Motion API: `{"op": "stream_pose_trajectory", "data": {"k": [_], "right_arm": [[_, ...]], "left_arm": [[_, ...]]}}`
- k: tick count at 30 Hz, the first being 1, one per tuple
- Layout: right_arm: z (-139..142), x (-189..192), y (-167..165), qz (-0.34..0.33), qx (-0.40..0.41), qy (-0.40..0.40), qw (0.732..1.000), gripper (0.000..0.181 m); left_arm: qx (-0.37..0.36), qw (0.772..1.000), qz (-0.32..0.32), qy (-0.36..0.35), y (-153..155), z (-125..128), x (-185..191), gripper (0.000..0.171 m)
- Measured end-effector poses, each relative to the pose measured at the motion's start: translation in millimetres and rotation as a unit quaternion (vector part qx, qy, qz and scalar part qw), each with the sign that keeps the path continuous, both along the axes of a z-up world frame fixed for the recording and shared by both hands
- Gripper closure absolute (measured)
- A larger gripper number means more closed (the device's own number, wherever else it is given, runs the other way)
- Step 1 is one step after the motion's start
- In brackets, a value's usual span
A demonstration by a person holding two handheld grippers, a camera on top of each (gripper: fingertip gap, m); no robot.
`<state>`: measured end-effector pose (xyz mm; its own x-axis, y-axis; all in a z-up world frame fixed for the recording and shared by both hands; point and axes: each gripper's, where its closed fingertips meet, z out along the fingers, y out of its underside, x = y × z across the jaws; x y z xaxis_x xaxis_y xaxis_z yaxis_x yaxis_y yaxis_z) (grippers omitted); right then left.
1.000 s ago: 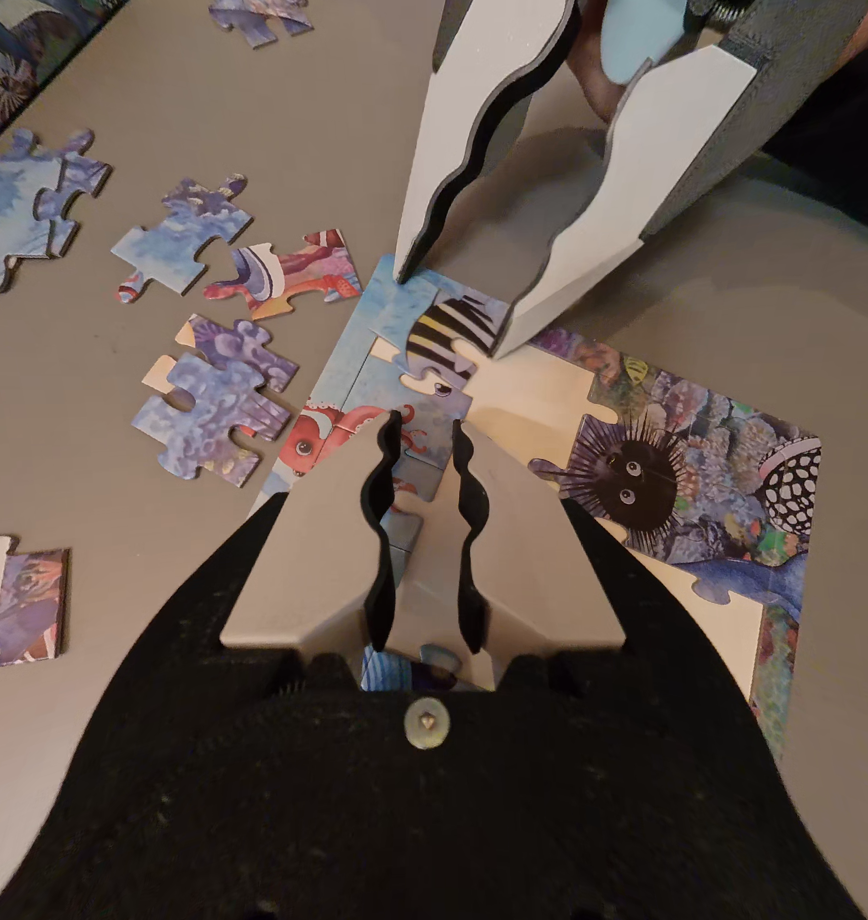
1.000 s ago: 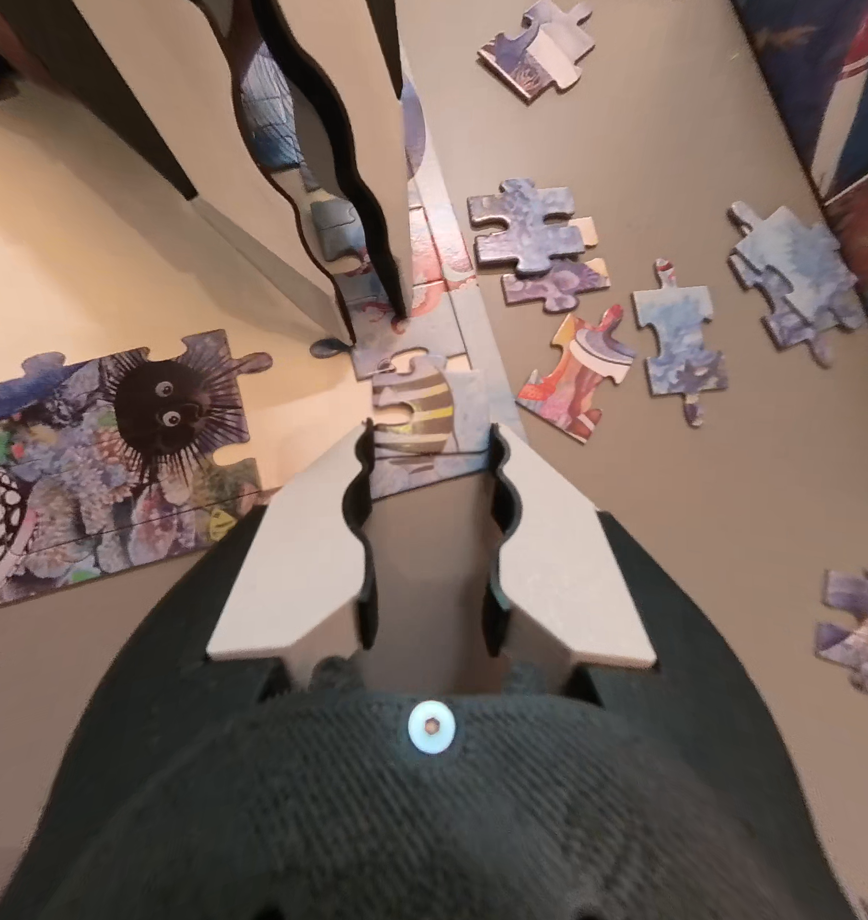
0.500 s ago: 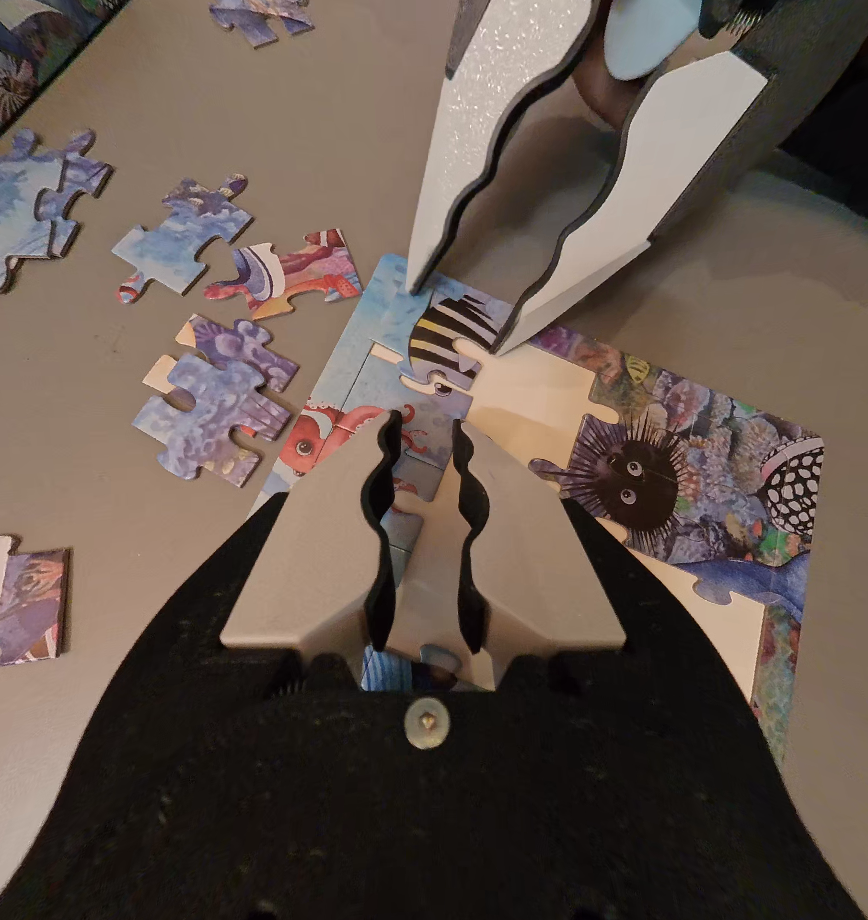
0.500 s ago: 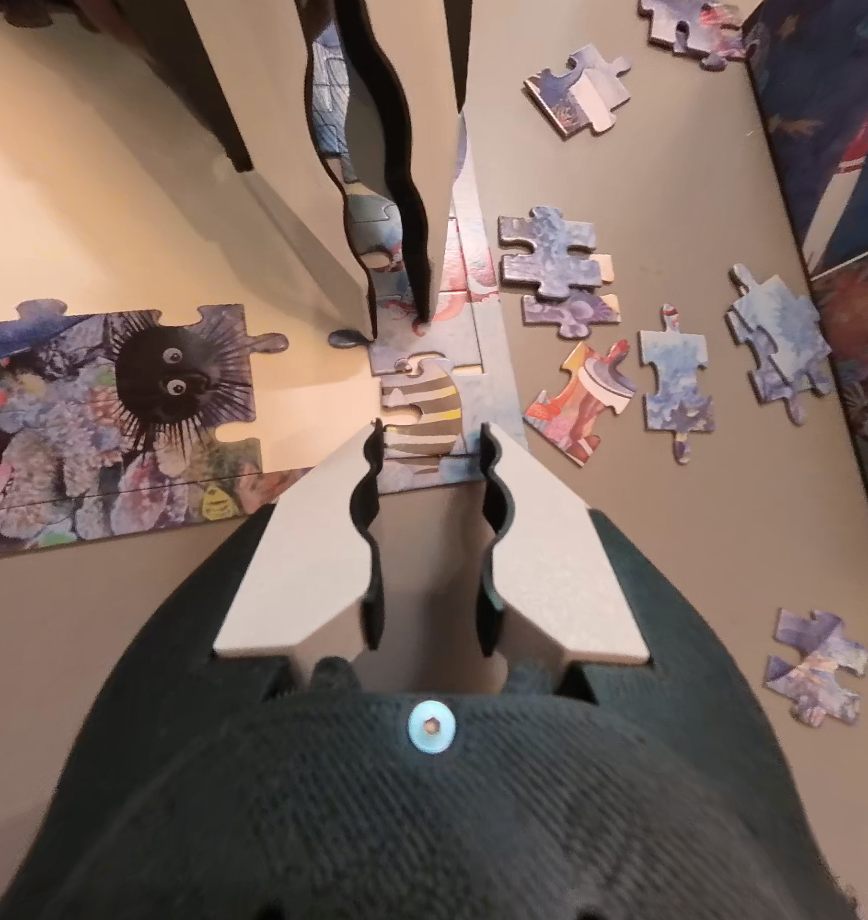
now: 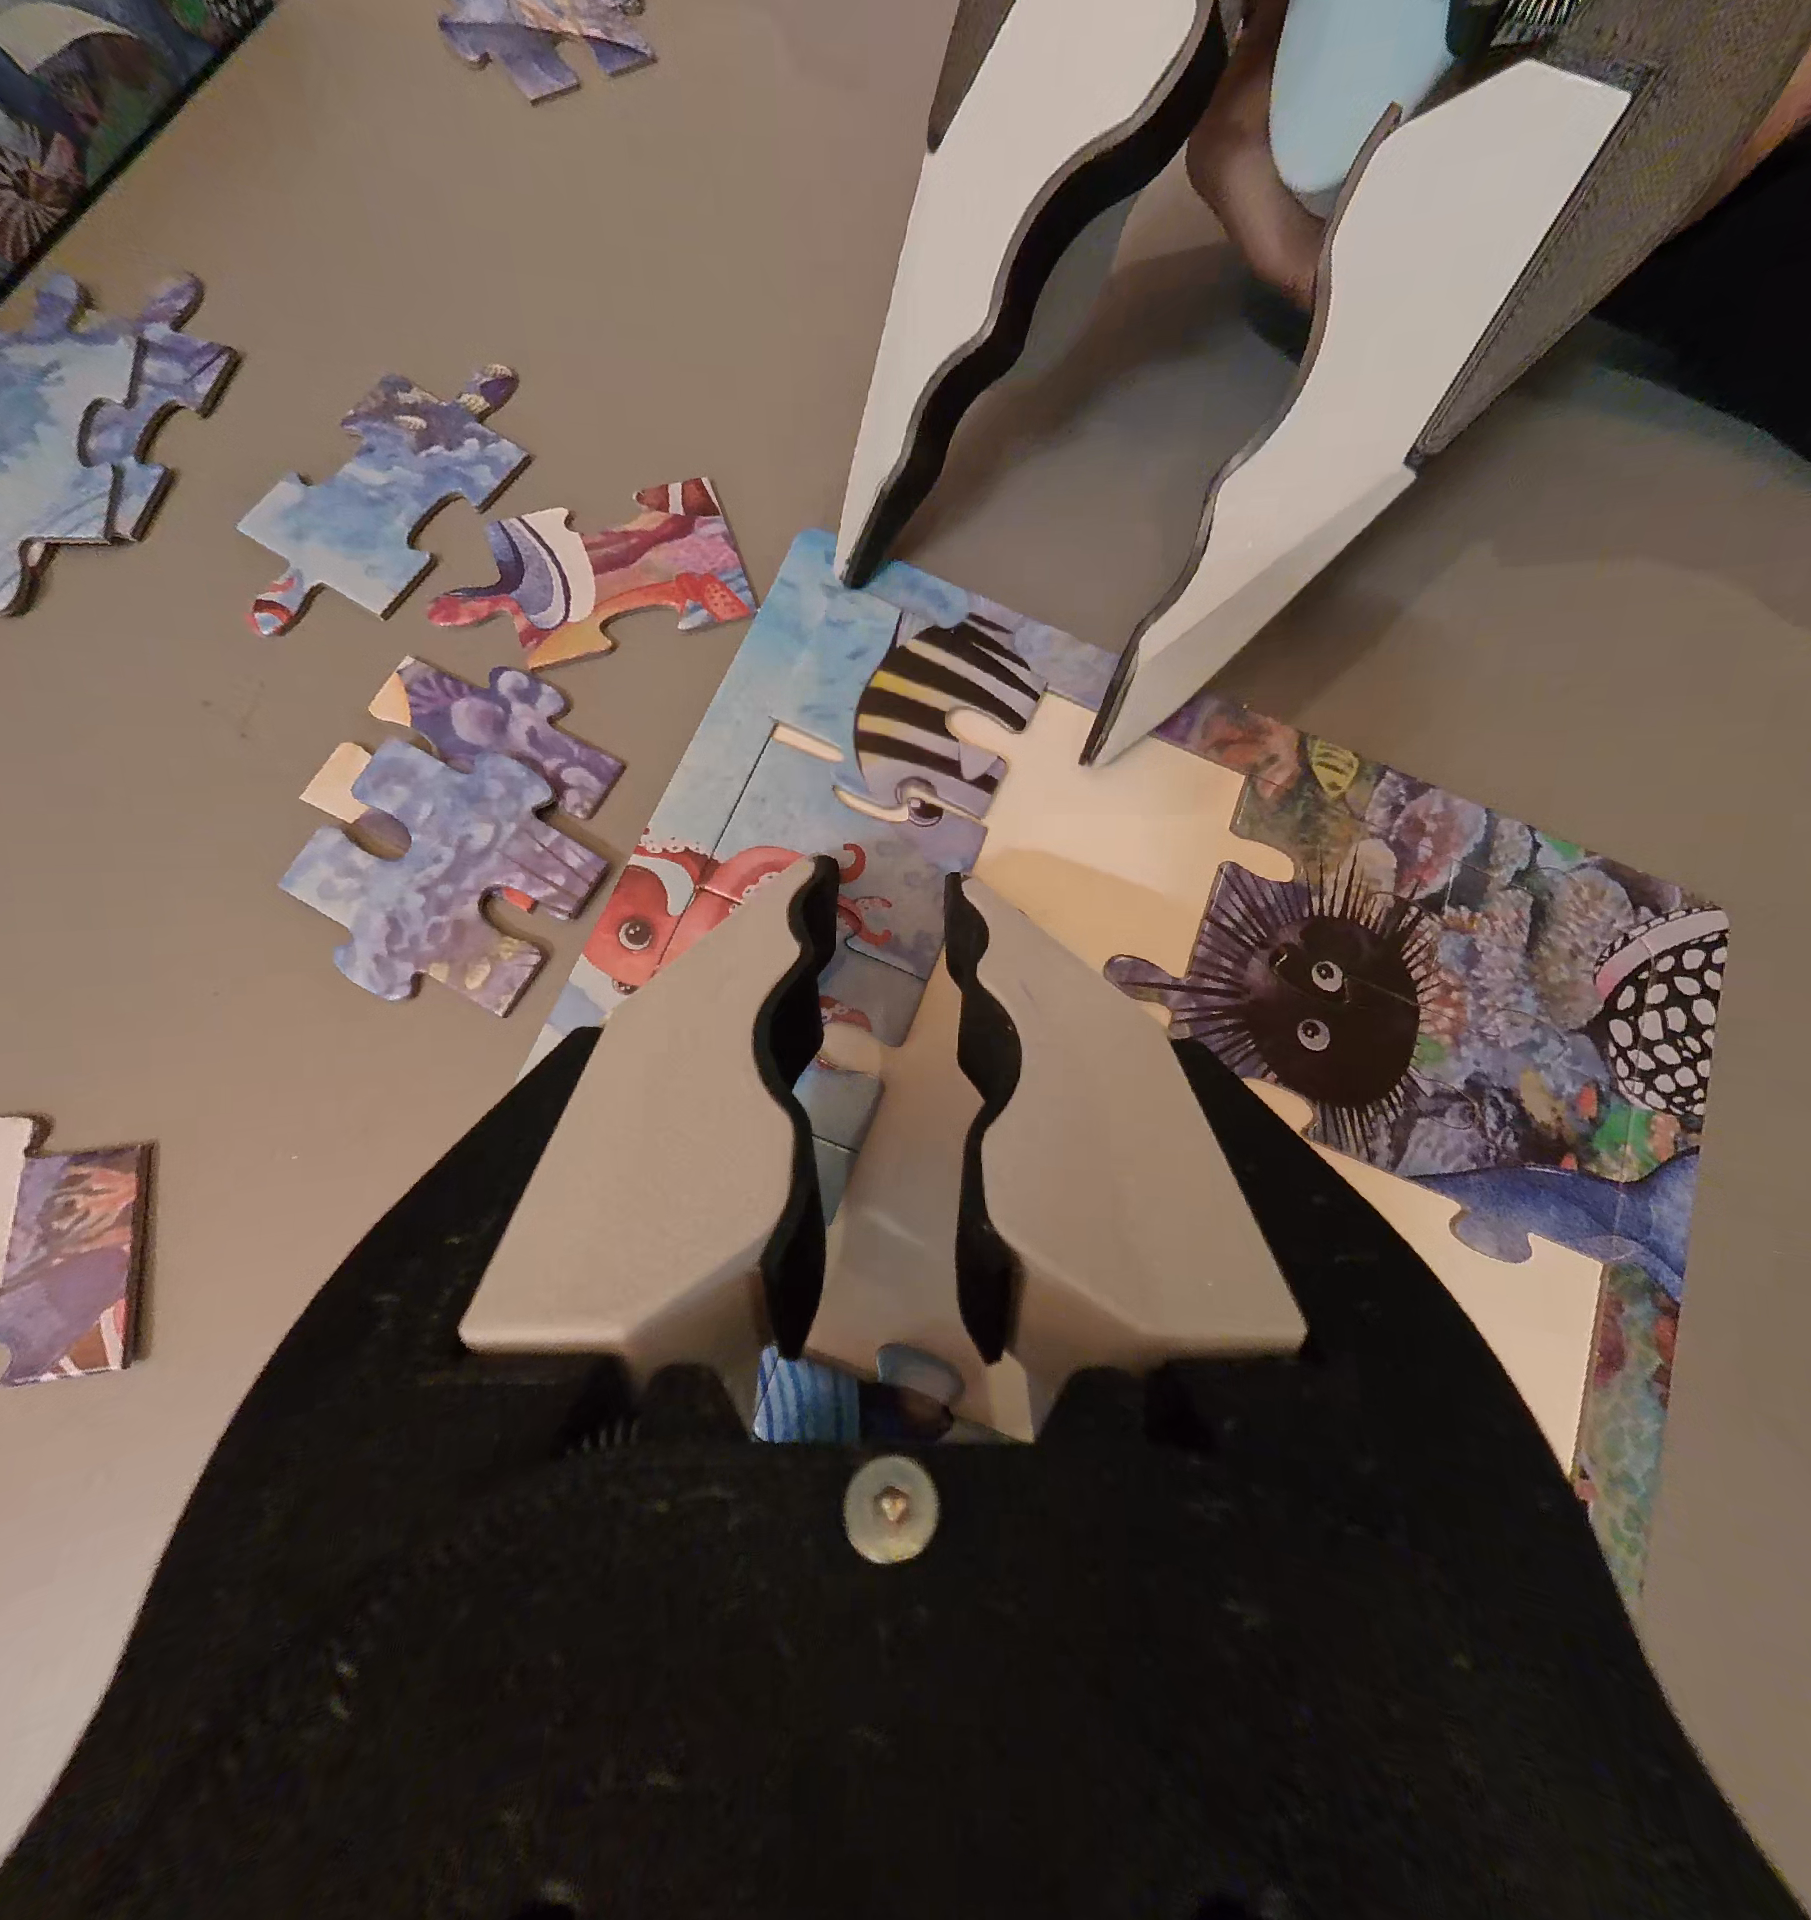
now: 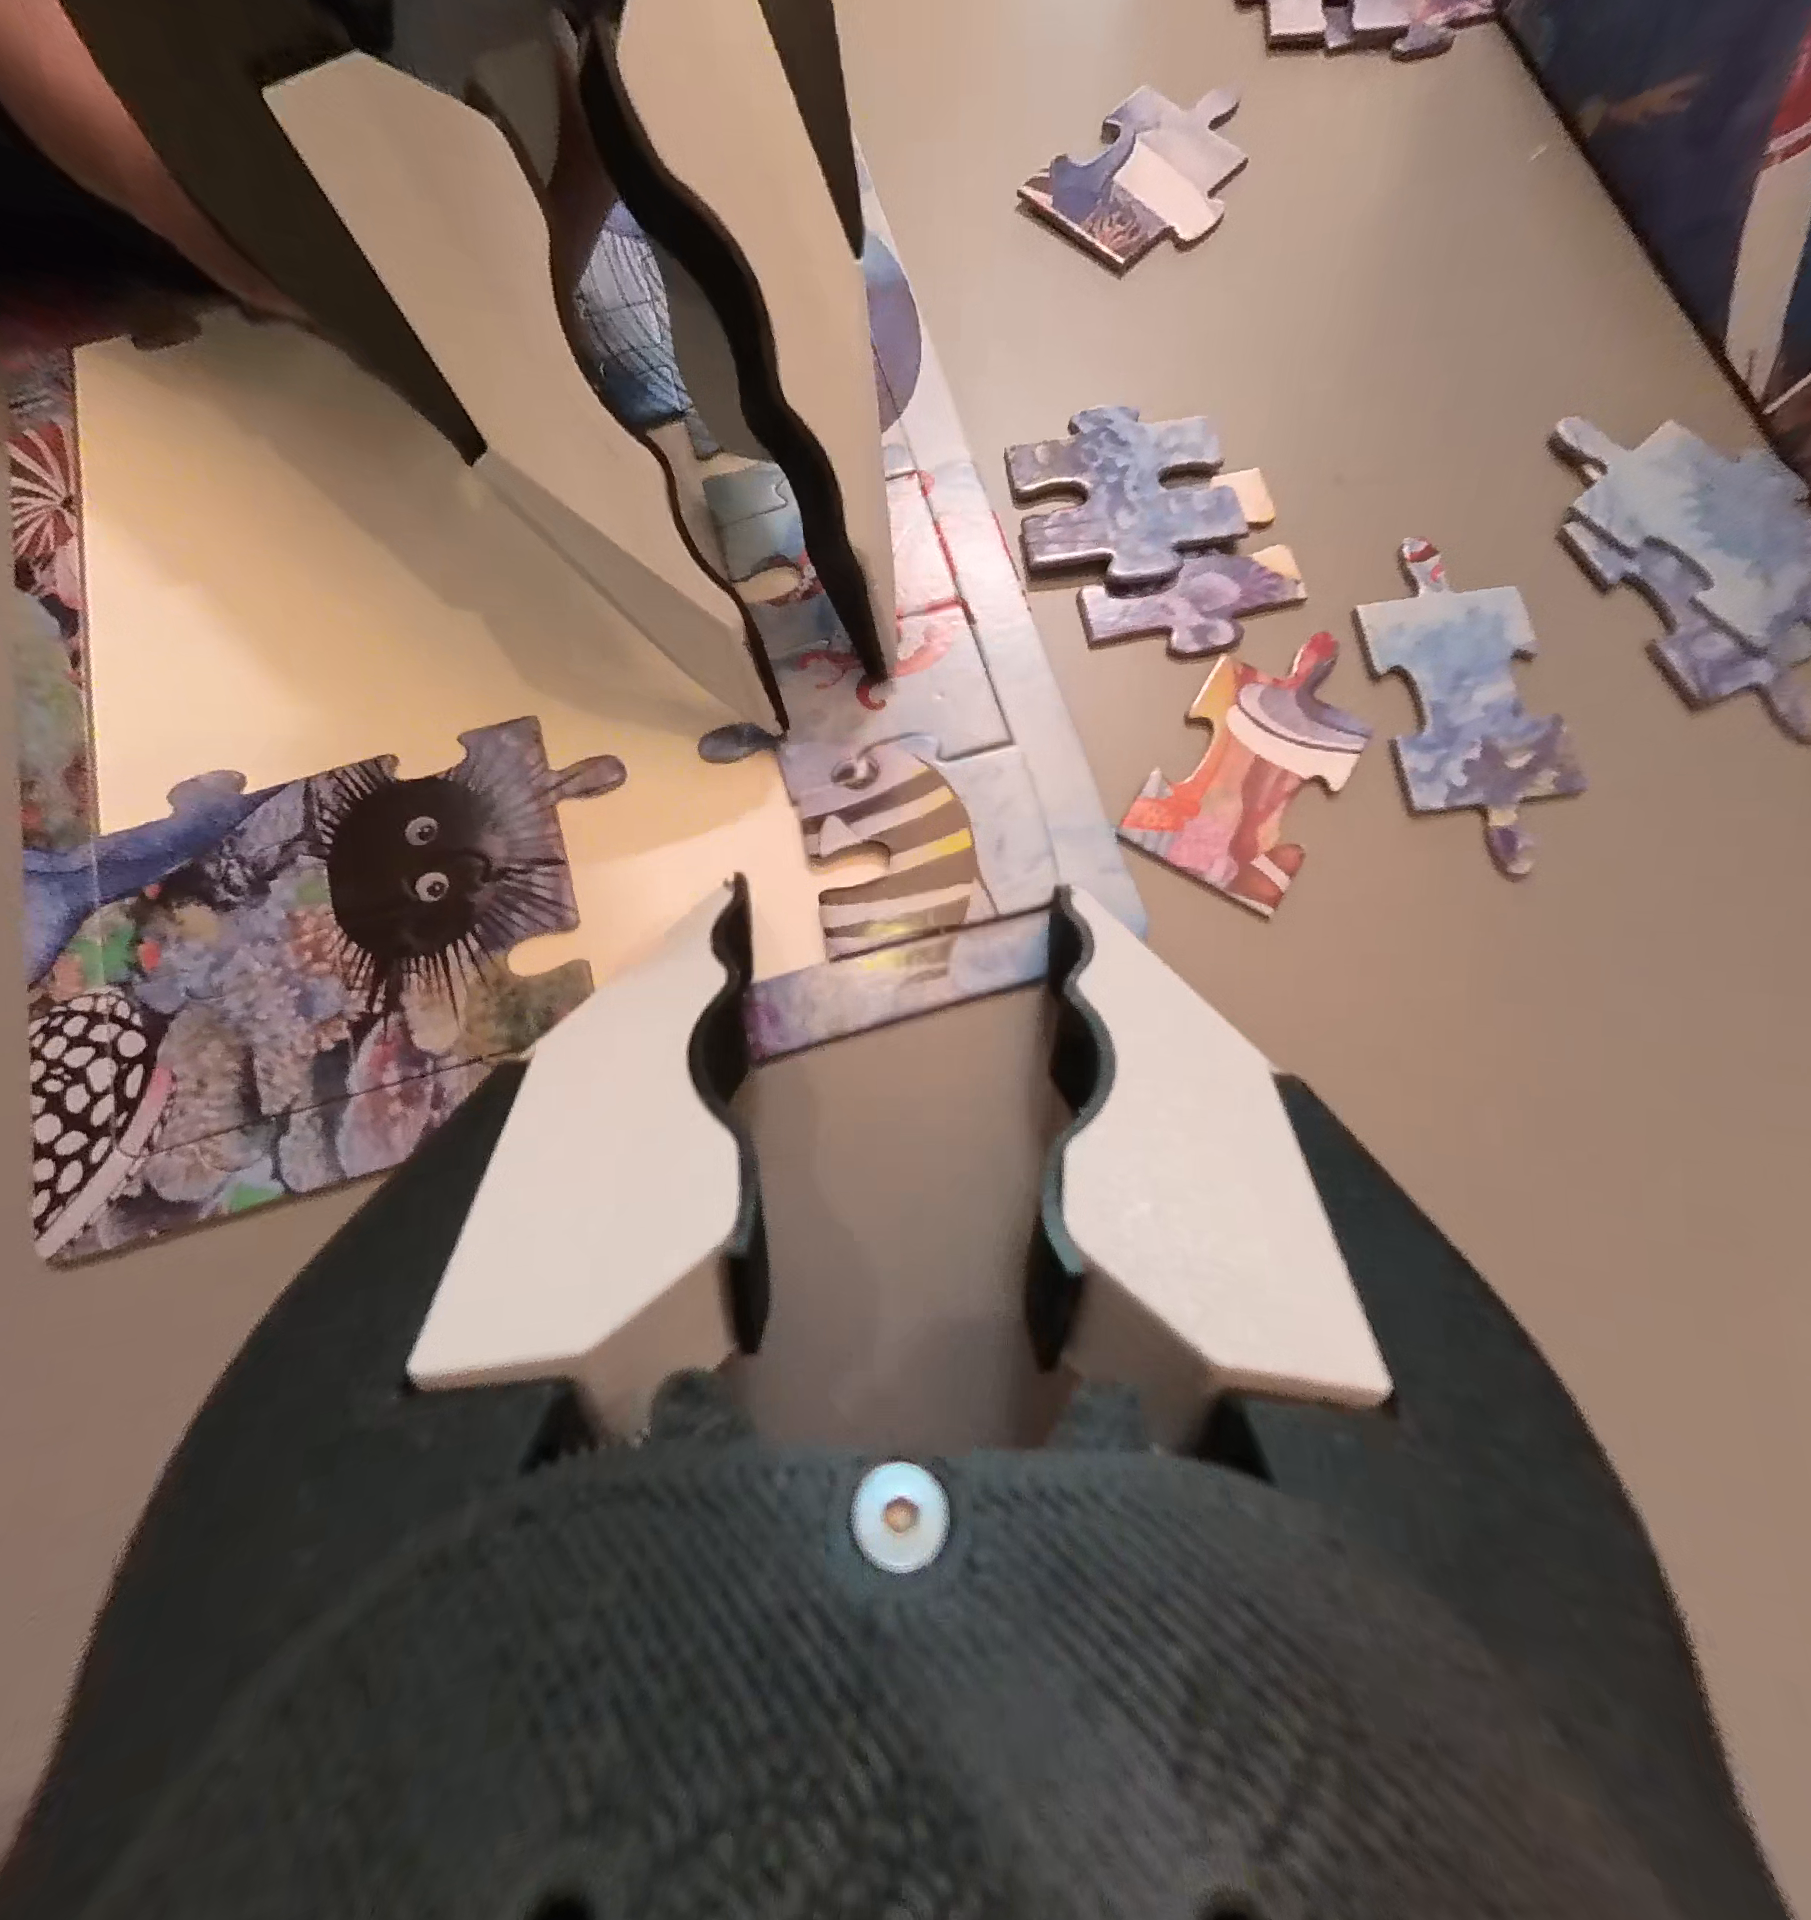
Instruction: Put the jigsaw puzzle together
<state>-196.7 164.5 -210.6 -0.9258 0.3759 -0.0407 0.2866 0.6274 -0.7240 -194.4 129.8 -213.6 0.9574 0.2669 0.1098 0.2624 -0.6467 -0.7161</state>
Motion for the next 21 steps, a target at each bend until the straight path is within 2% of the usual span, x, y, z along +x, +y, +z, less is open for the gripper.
{"op": "stream_pose_trajectory", "data": {"k": [12, 16, 21], "right_arm": [[3.5, -10.9, -0.1, -0.016, 0.02, 0.057, 0.998, 0.128], [18.4, -3.8, -18.5, 0.0, -0.003, 0.08, 0.997, 0.132], [12.6, 2.7, -32.3, 0.017, 0.019, 0.093, 0.995, 0.14]], "left_arm": [[-0.004, 1.0, 0.0, 0.011, -0.4, -0.5, -0.1, 0.153], [-0.004, 1.0, 0.0, 0.01, -0.4, -0.5, -0.3, 0.153], [-0.004, 1.0, 0.0, 0.009, -0.3, -0.5, -0.4, 0.153]]}}
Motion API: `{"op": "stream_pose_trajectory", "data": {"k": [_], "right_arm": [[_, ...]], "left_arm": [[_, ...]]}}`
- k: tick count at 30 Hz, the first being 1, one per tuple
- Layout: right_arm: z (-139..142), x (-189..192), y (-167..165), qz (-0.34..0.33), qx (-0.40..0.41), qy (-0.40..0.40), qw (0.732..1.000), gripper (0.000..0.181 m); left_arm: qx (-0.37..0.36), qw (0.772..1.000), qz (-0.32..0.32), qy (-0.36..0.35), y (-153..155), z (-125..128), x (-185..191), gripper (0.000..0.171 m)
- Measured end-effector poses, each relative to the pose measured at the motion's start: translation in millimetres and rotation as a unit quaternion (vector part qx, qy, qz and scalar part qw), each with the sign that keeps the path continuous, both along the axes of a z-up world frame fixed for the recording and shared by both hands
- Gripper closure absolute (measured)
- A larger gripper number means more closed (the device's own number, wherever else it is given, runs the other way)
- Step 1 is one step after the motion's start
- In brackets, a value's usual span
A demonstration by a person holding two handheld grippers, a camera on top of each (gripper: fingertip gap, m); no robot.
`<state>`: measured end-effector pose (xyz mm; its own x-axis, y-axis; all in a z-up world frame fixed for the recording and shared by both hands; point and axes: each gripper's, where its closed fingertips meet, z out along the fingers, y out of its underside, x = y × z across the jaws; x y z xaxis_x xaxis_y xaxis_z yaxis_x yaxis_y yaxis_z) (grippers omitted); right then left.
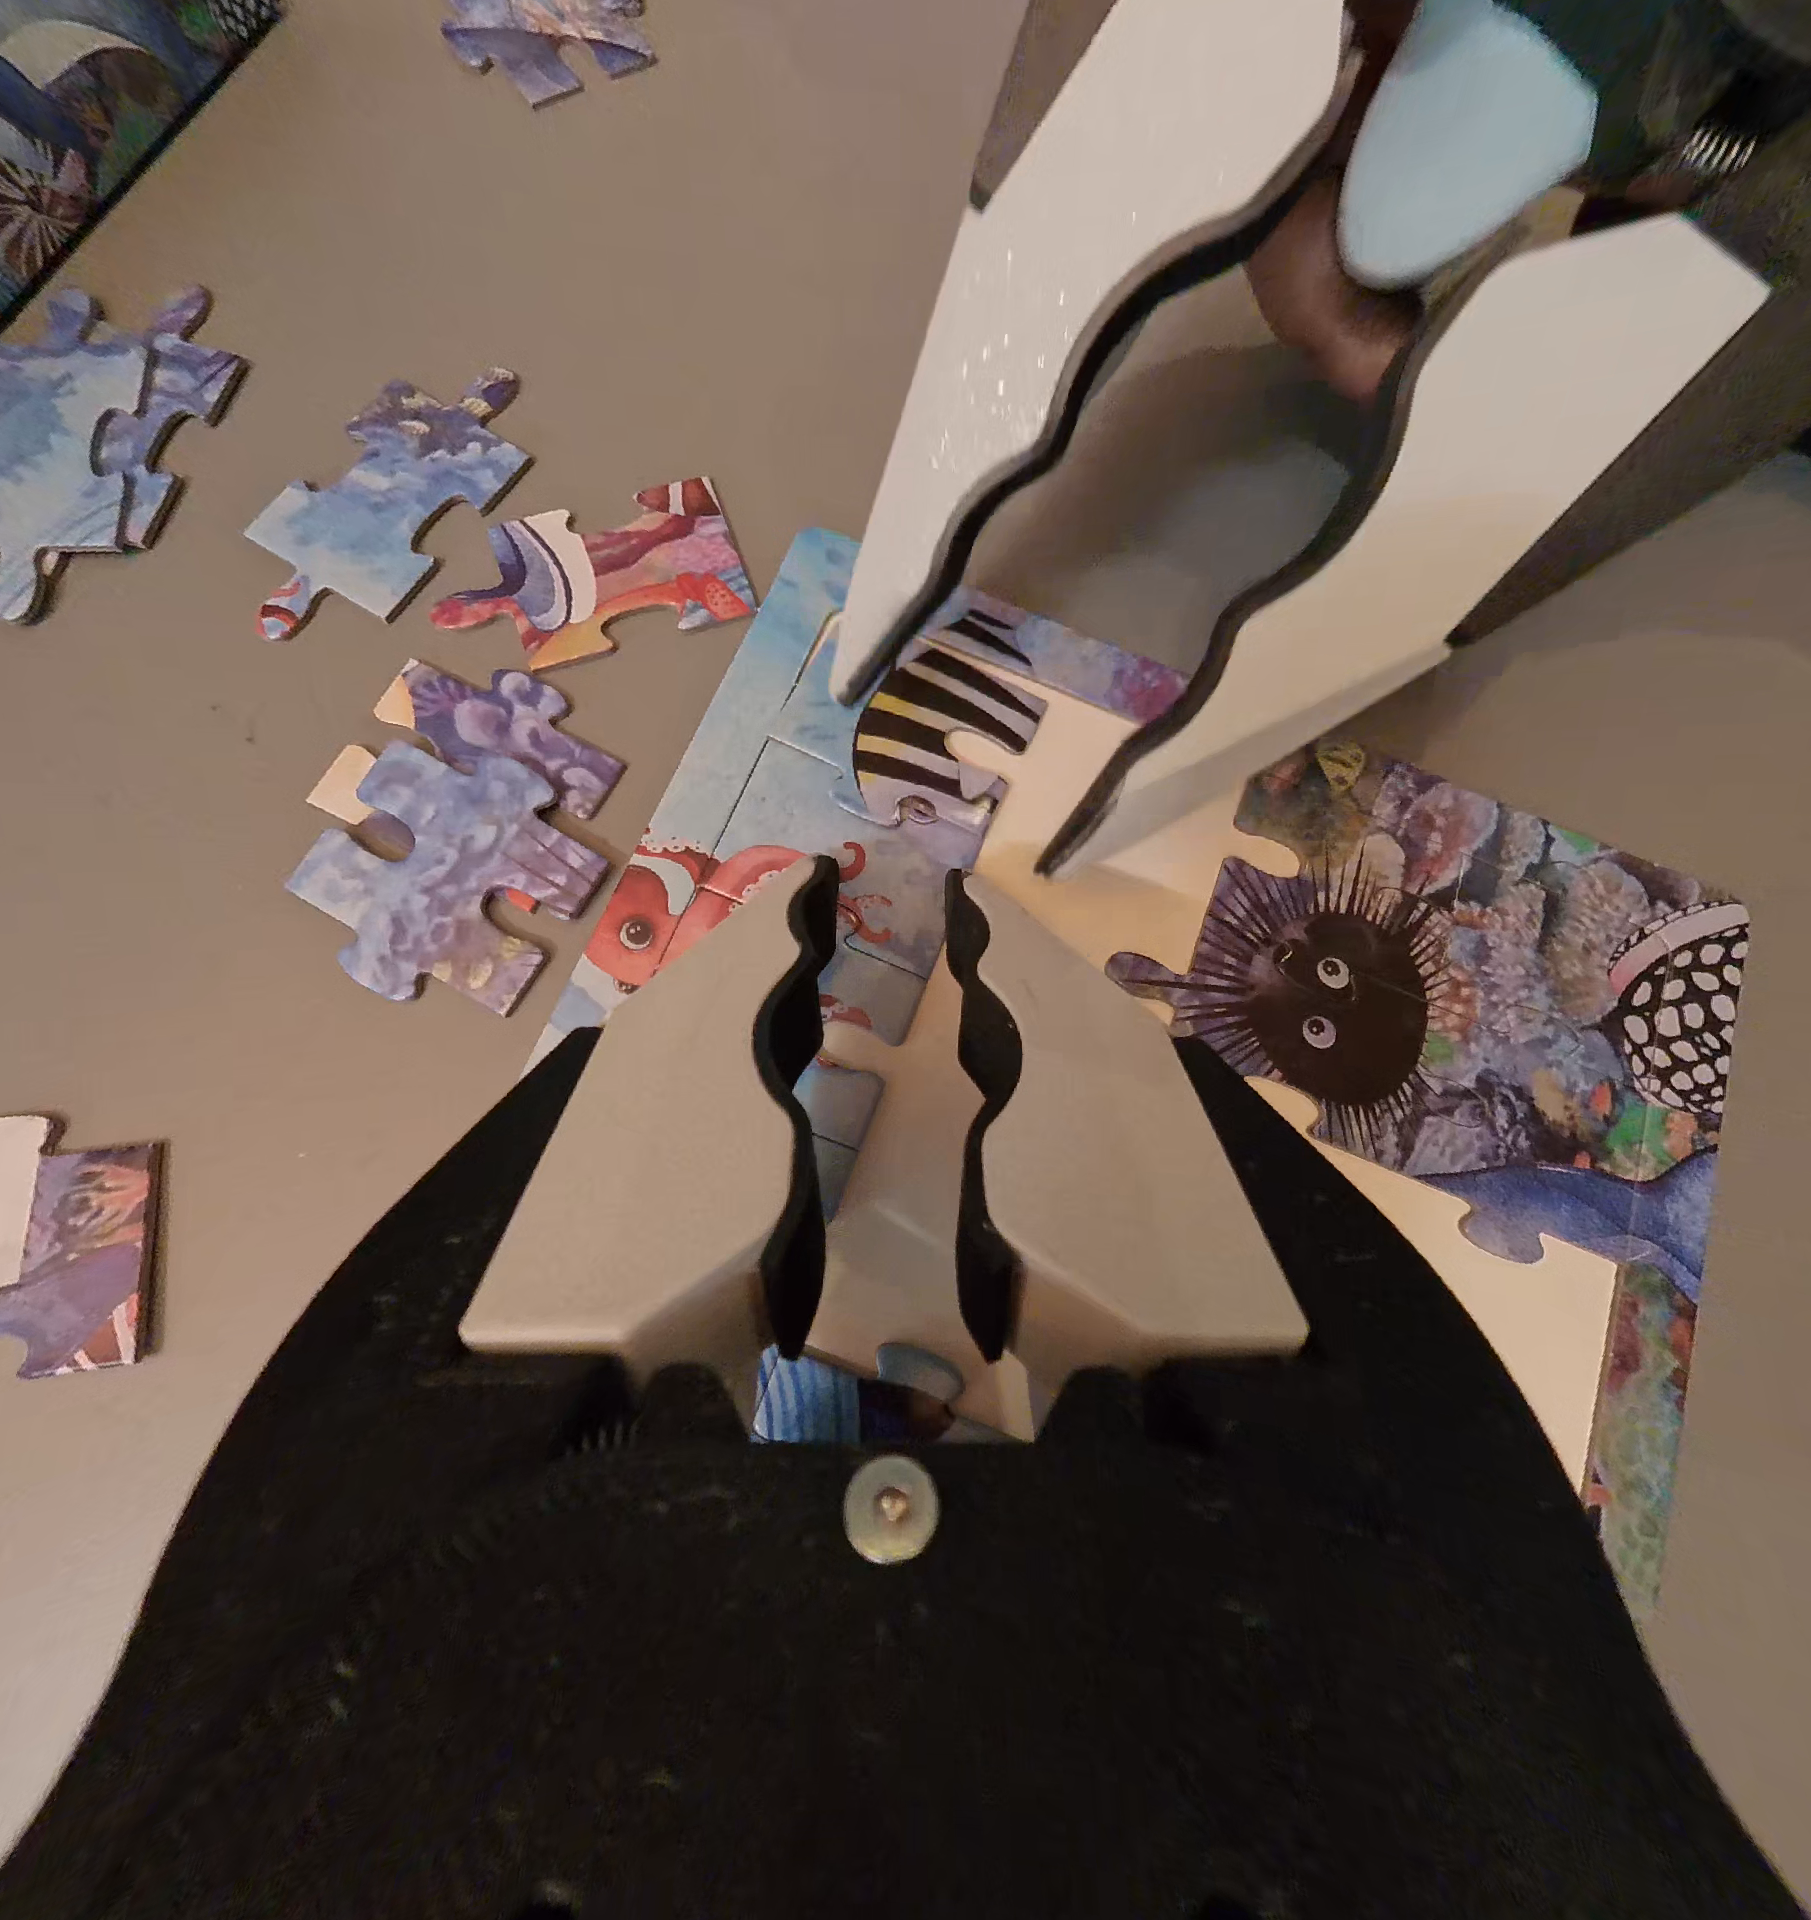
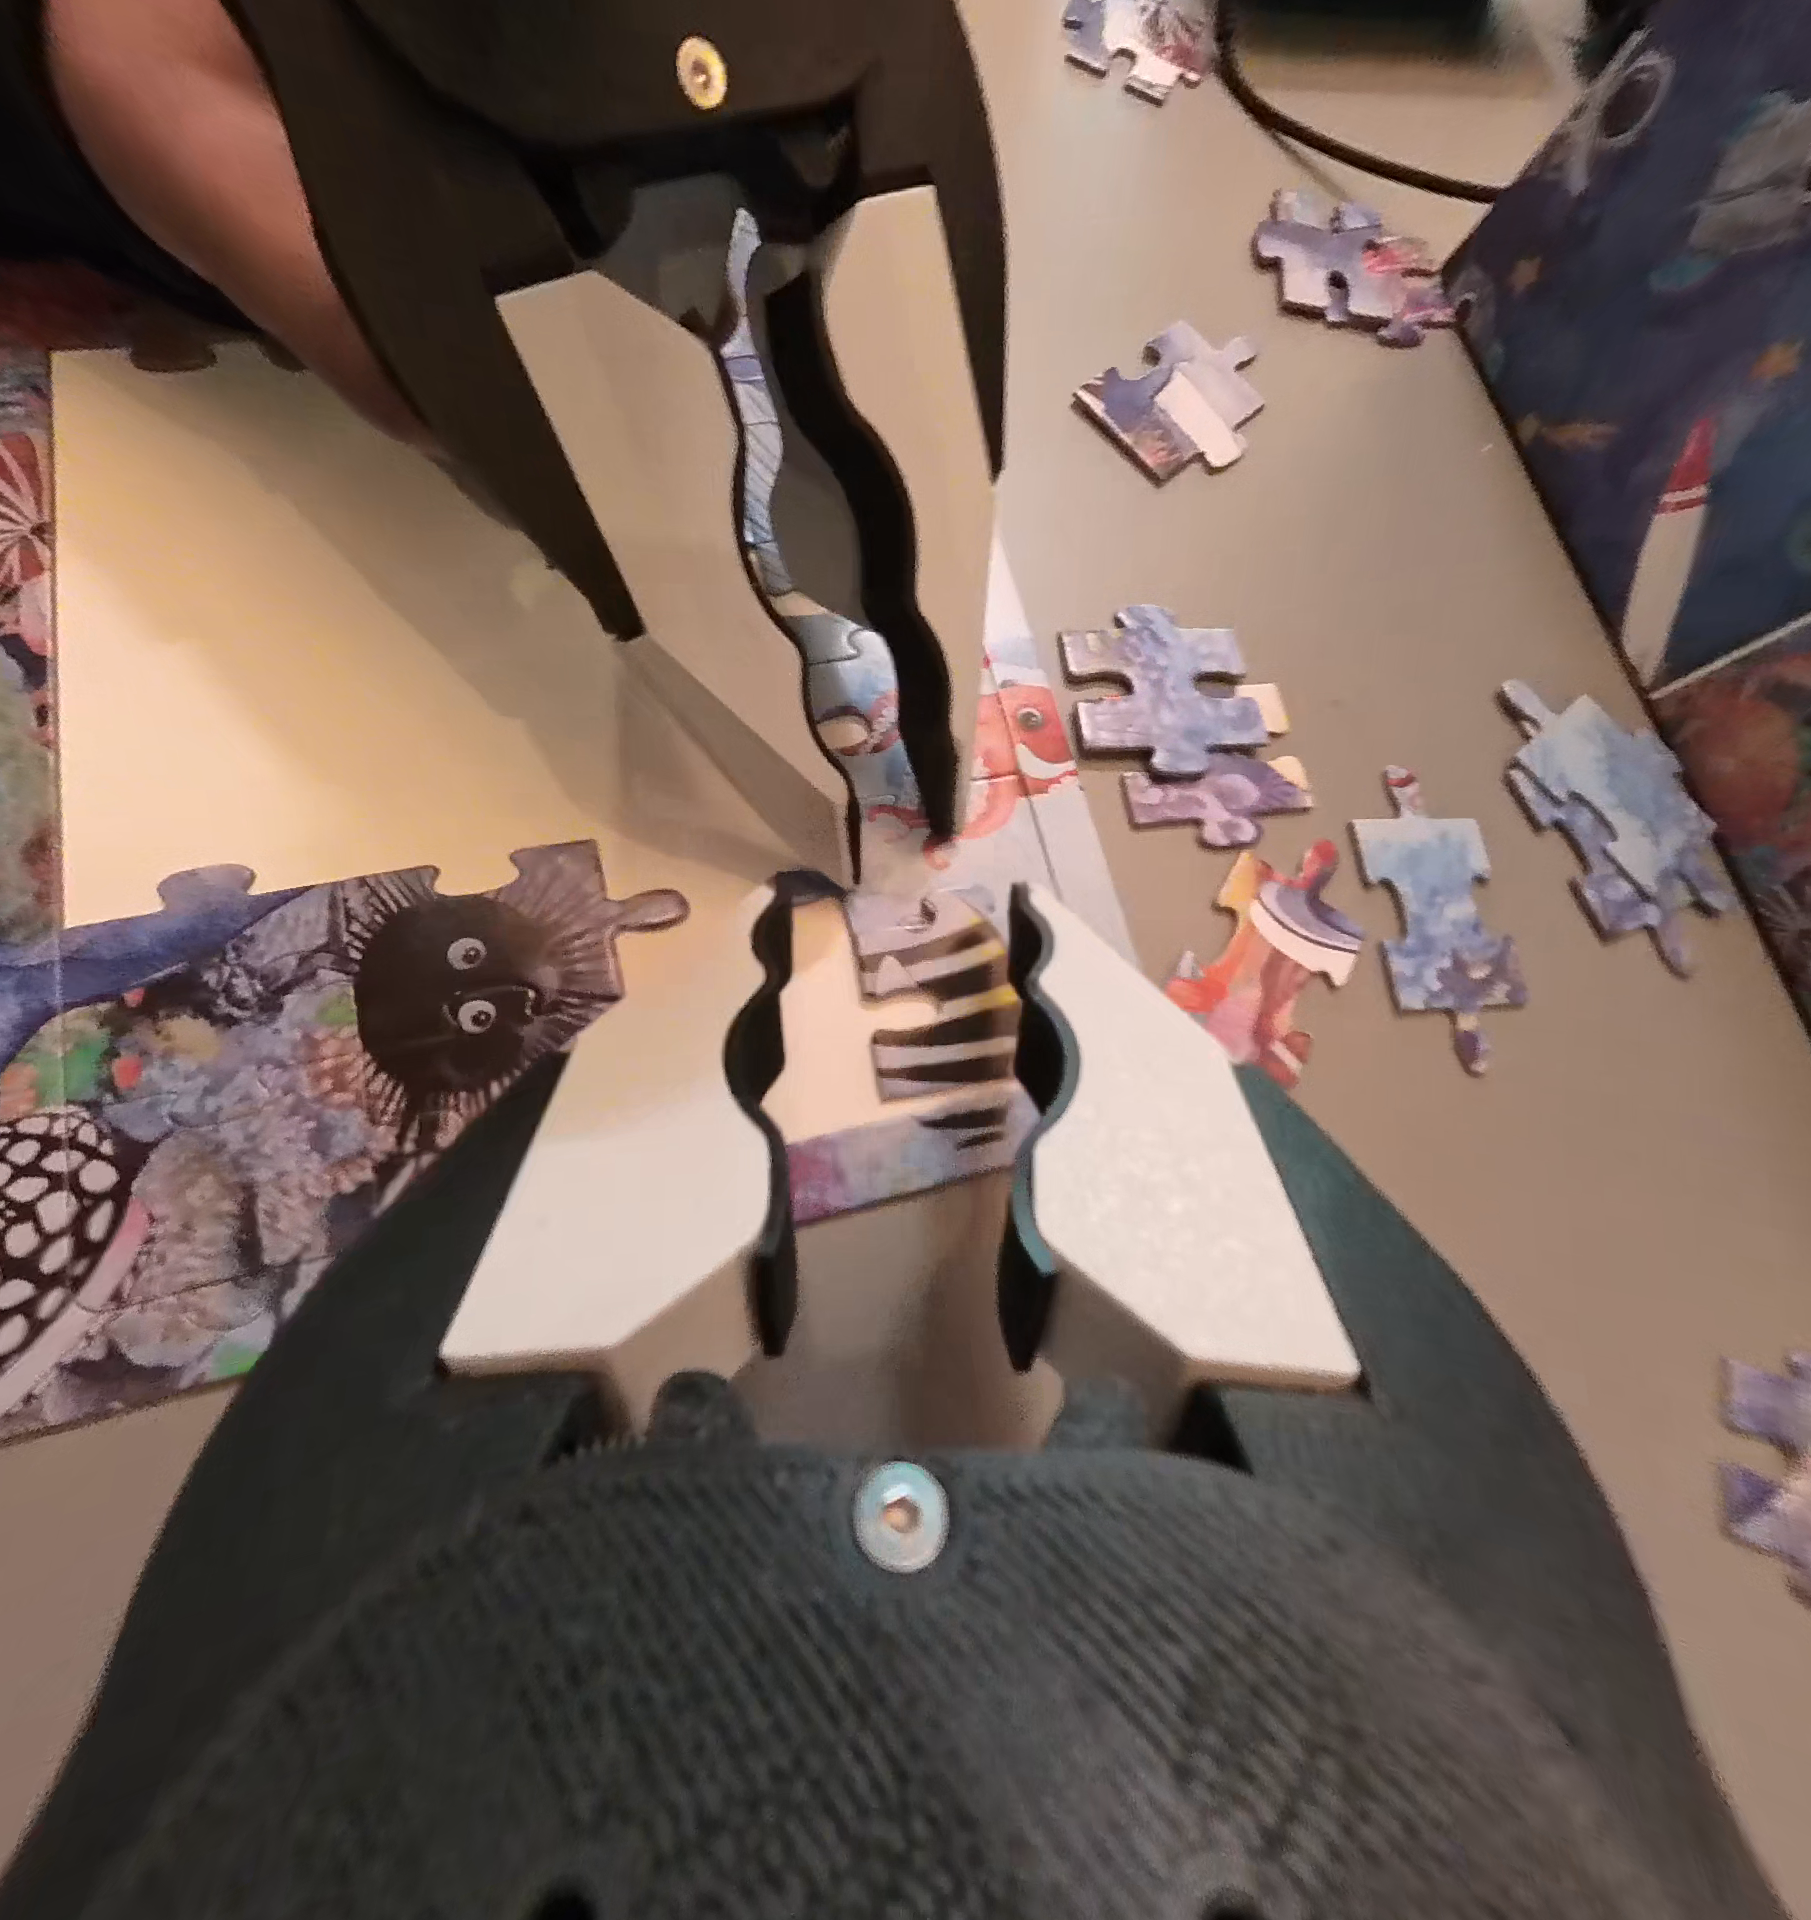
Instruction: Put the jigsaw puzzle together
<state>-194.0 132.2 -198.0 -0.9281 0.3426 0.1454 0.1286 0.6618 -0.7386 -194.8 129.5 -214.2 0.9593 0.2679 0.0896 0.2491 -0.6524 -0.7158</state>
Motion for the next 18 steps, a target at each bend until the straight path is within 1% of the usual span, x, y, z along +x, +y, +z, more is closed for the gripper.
{"op": "stream_pose_trajectory", "data": {"k": [3, 6, 10, 15, 18], "right_arm": [[-13.2, 5.2, -3.2, 0.012, 0.009, -0.029, 0.999, 0.143], [-13.7, 6.5, 1.6, 0.014, 0.008, -0.045, 0.999, 0.153], [-13.9, 6.0, 7.5, 0.01, 0.01, -0.047, 0.999, 0.156], [-14.3, 5.7, 14.4, 0.004, 0.031, -0.041, 0.999, 0.157], [-13.6, 0.9, 22.6, -0.01, 0.044, -0.026, 0.999, 0.153]], "left_arm": [[0.0, 1.0, 0.0, 0.001, 0.0, 0.0, 0.0, 0.153], [-0.001, 1.0, 0.0, 0.003, -0.1, -0.1, 0.0, 0.153], [-0.001, 1.0, 0.0, 0.004, -0.1, -0.1, 0.0, 0.153], [-0.002, 1.0, -0.007, 0.007, 0.4, 0.0, 1.9, 0.153], [-0.001, 1.0, -0.017, 0.004, 1.2, 0.1, 4.9, 0.151]]}}
